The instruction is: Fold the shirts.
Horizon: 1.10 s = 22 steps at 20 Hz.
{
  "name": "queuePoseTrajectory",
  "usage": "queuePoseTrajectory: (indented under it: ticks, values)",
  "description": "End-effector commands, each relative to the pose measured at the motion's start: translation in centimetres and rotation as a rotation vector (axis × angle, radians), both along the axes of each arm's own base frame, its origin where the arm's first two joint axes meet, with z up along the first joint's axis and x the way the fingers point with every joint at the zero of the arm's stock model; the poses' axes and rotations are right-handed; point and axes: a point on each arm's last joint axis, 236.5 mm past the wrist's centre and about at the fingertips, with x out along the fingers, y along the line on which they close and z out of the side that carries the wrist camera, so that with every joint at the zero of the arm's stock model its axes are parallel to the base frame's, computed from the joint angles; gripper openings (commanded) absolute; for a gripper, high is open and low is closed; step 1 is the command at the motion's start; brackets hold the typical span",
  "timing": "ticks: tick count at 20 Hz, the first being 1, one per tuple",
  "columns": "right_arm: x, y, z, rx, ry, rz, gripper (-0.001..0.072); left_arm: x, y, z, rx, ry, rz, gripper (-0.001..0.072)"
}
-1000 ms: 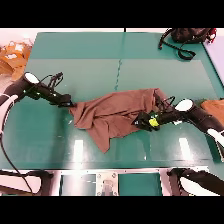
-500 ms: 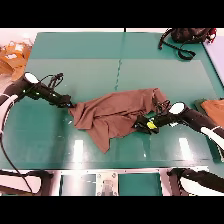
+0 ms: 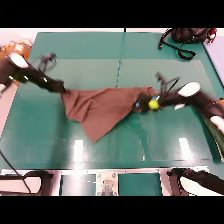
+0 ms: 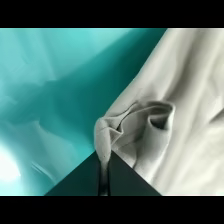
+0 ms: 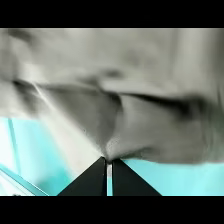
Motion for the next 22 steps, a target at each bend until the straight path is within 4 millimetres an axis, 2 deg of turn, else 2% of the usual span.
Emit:
queuePoseTrajectory:
  ticks: [1, 2, 3, 4, 6, 8, 9, 10, 12, 13, 15, 17, 19, 21, 22]
  values:
    - [2.4, -2.6, 16.2, 0.033, -0.375, -0.009, 0.0017, 1.7, 1.2, 14.8, 0.059, -0.338, 0.026, 0.0023]
    - [2.5, -3.8, 21.6, 0.028, -0.513, -0.041, 0.0017, 1.2, 1.1, 20.0, 0.063, -0.464, 0.030, 0.0023]
    - [2.0, -4.9, 26.3, 0.020, -0.631, -0.069, 0.0017, -0.2, 1.0, 25.5, 0.064, -0.596, 0.031, 0.0023]
    - [1.0, -5.9, 30.9, 0.008, -0.751, -0.097, 0.0017, -2.0, 0.9, 30.2, 0.069, -0.711, 0.033, 0.0023]
    - [-1.9, -7.6, 38.8, -0.019, -0.965, -0.158, 0.0017, -7.1, 0.6, 38.6, 0.077, -0.930, 0.036, 0.0023]
    - [-5.6, -8.9, 45.2, -0.043, -1.154, -0.229, 0.0017, -12.6, 0.3, 44.2, 0.087, -1.097, 0.030, 0.0024]
    - [-7.7, -9.3, 48.1, -0.056, -1.245, -0.263, 0.0017, -15.1, 0.2, 46.0, 0.091, -1.163, 0.032, 0.0023]
    - [-9.7, -9.6, 50.4, -0.067, -1.321, -0.296, 0.0017, -17.5, 0.2, 47.4, 0.102, -1.219, 0.035, 0.0023]
    - [-12.2, -10.2, 53.4, -0.094, -1.428, -0.346, 0.0017, -20.1, 0.7, 48.6, 0.134, -1.273, 0.047, 0.0024]
    - [-12.7, -10.3, 54.1, -0.102, -1.450, -0.357, 0.0017, -20.6, 0.9, 48.7, 0.144, -1.278, 0.052, 0.0024]
    - [-12.3, -10.9, 53.6, -0.122, -1.422, -0.381, 0.0017, -20.2, 1.1, 47.5, 0.157, -1.234, 0.049, 0.0024]
    - [-9.4, -11.7, 50.9, -0.143, -1.321, -0.373, 0.0017, -17.9, 0.8, 44.5, 0.128, -1.123, 0.047, 0.0024]
    - [-4.6, -12.8, 46.0, -0.141, -1.162, -0.363, 0.0017, -14.4, 0.2, 39.0, 0.085, -0.946, 0.021, 0.0024]
    - [0.6, -14.0, 38.9, -0.144, -0.985, -0.348, 0.0017, -10.9, -1.2, 32.2, 0.003, -0.750, -0.010, 0.0024]
    - [3.3, -14.3, 34.4, -0.144, -0.886, -0.330, 0.0017, -8.7, -2.0, 28.1, -0.045, -0.650, -0.021, 0.0025]
